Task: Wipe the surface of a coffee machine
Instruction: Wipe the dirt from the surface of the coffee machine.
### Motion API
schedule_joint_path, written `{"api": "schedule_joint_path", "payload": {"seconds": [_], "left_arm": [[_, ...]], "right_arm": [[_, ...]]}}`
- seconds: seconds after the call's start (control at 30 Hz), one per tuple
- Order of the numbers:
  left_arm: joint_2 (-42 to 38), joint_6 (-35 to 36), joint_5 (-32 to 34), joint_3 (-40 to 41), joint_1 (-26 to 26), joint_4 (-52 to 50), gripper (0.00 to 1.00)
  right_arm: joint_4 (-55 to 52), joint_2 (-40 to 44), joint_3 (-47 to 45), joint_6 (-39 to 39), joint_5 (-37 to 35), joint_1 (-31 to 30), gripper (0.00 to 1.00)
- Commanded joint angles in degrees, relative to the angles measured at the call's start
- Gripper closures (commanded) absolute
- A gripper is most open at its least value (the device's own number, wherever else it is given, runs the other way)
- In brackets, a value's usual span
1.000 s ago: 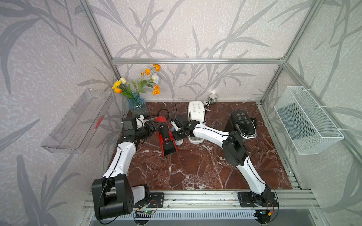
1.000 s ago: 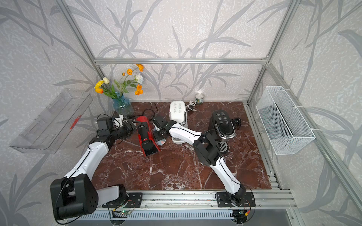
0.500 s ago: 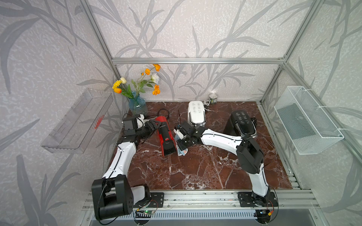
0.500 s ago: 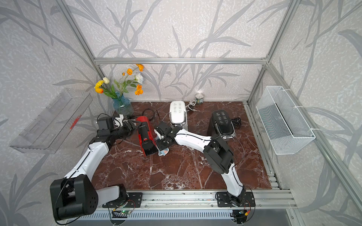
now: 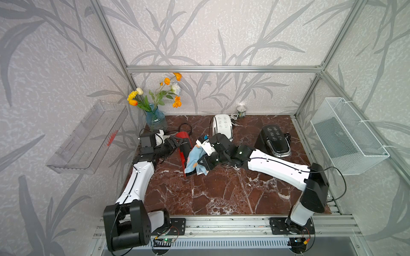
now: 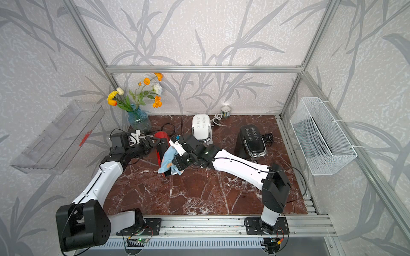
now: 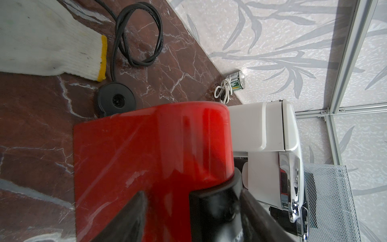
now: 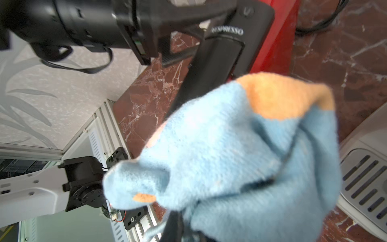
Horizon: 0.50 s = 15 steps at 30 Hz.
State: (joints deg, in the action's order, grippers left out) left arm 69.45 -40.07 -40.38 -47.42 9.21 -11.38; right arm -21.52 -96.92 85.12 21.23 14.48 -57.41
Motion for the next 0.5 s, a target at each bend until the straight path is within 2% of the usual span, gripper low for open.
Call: {"api": "schedule_joint_path", "payload": {"seconds": [0.0,0.23,0.47], "left_arm": [[-1.16,1.12,-4.45,-0.91,-1.75,-2.95,0.31],[-4.06,2.32,-1.38,-1.73,-0.52,-5.1,0.29],[-6.77,4.48,-0.09,-5.03,1.48,-9.28,0.26]], "right_arm": [[4.21,5.82,-2.14,-1.87,0.27,-0.14,1.0],[1.24,15.1,-8.08,-8.07,-2.34,0.8,1.0],[0.07,24.25,-20.42,-11.05,-2.72,0.98,1.0]]}}
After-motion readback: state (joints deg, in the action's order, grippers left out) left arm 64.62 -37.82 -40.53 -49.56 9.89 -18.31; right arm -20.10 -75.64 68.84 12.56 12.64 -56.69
